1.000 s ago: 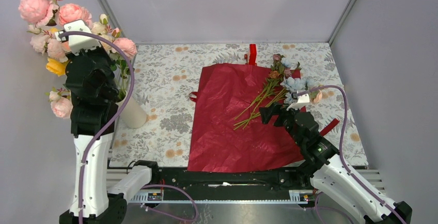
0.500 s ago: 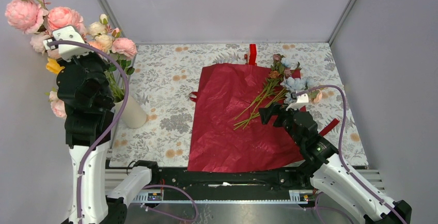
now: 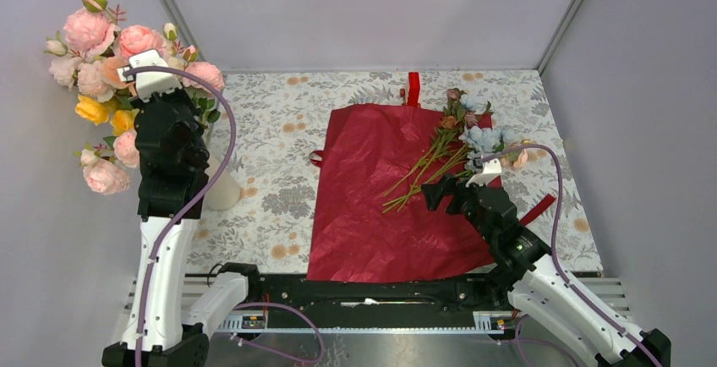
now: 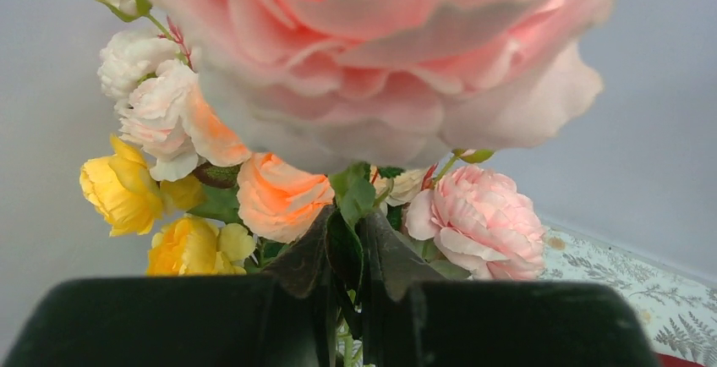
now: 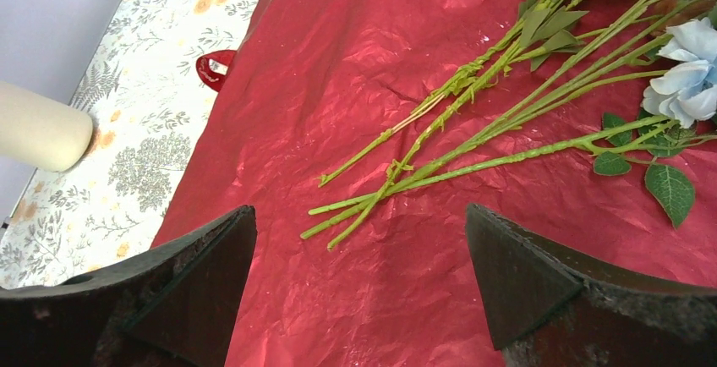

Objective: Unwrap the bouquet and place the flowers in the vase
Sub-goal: Insert the fake flower into the vase.

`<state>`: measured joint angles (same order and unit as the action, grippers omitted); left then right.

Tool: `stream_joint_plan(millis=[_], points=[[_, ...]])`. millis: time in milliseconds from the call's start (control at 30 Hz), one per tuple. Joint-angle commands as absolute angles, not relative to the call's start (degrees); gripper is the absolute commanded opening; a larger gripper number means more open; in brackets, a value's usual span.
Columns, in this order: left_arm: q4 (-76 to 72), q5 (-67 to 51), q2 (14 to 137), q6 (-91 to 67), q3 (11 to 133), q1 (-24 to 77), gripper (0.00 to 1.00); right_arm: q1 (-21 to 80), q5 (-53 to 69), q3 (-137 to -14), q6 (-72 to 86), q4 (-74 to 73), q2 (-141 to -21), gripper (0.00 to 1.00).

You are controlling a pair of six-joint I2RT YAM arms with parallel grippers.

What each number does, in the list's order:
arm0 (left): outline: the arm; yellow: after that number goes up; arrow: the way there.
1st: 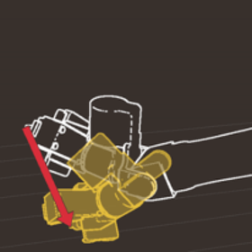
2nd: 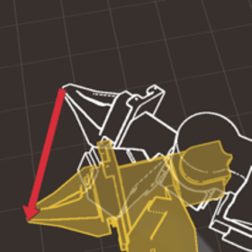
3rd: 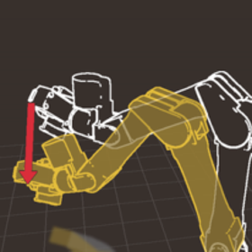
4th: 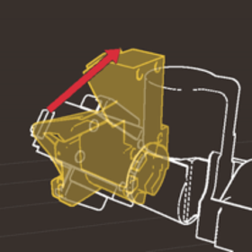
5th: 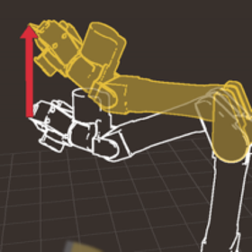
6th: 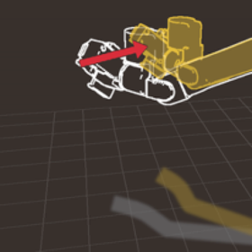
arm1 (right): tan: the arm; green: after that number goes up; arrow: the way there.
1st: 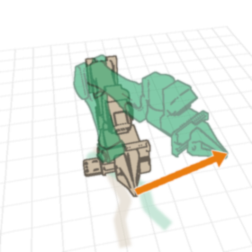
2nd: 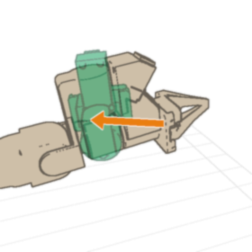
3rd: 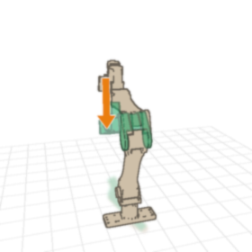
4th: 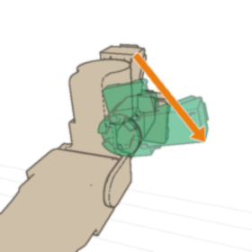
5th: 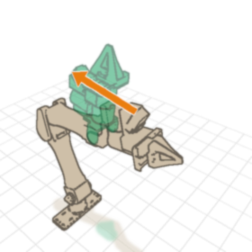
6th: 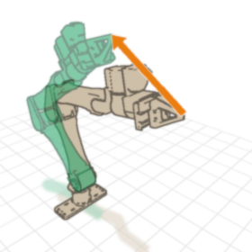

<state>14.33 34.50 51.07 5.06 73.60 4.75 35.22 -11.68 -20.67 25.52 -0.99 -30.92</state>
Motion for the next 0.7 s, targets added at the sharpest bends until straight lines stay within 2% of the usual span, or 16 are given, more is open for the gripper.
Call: stream_joint_plan(millis=[0,333,667], points=[[10.8,34.3,48.6,5.5,70.7,4.4,0.0,34.8,-10.7,-20.2,26.1,1.3,-30.4,1.0],[11.6,37.4,45.8,4.4,63.1,4.4,0.0,34.9,-9.3,-20.0,26.5,2.7,-31.5,1.0],[9.2,37.6,48.0,9.5,69.1,4.4,0.0,34.9,-8.3,-19.9,27.0,2.8,-32.0,1.0]])
